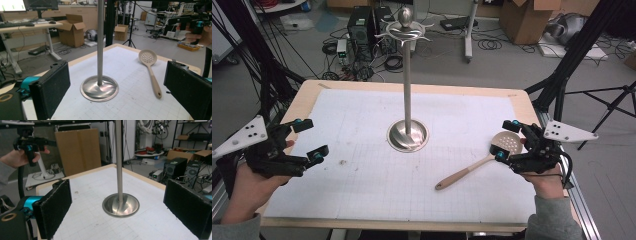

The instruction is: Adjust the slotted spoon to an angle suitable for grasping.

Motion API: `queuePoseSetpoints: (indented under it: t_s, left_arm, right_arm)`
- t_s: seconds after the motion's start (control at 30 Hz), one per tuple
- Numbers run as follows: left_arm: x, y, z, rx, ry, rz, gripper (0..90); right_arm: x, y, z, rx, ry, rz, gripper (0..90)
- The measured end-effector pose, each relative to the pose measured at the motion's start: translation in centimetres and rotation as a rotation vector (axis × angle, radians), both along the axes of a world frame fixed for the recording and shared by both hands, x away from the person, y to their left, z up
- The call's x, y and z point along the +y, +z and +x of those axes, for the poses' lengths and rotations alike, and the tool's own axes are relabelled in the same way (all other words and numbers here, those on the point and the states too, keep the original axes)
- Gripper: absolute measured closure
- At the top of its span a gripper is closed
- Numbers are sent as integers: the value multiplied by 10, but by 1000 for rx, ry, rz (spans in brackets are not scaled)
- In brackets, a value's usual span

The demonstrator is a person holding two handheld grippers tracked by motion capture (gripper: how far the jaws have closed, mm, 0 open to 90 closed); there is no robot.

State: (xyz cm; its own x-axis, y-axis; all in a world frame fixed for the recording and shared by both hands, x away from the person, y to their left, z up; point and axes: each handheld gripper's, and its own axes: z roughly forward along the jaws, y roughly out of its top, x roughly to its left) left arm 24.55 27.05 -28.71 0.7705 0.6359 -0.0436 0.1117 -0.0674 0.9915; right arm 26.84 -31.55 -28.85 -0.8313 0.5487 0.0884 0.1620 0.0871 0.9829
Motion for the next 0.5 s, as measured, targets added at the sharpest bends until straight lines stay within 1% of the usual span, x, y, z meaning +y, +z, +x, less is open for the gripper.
queuePoseSetpoints:
  t_s: [0.1, 0.13, 0.23, 0.27, 0.3, 0.33, 0.4, 0.47, 0.5]
  left_arm:
    - [-2, -1, 1, -3, 7, 4, 71]
    - [-5, -2, 2, -3, -7, 13, 71]
    - [-7, -3, 2, -2, -16, 22, 71]
    - [-8, -4, 3, -2, -16, 22, 71]
    - [-8, -4, 3, -2, -16, 22, 71]
    - [-8, -4, 2, -4, -20, 20, 71]
    - [-8, -5, 2, -2, -24, 20, 71]
    - [-9, -5, 2, 2, -28, 23, 71]
    - [-9, -5, 2, 2, -28, 23, 71]
  right_arm:
    - [1, -1, 0, 4, 11, -17, 69]
    - [1, -3, 1, 11, 6, -26, 69]
    - [0, -6, 3, 20, 8, -21, 70]
    - [-1, -9, 4, 32, 7, -28, 73]
    - [-1, -11, 5, 39, 9, -32, 99]
    - [-2, -13, 6, 43, 11, -33, 151]
    - [-3, -17, 7, 42, 6, -31, 177]
    - [-5, -20, 8, 61, 9, -35, 256]
    - [-5, -20, 8, 61, 9, -35, 256]
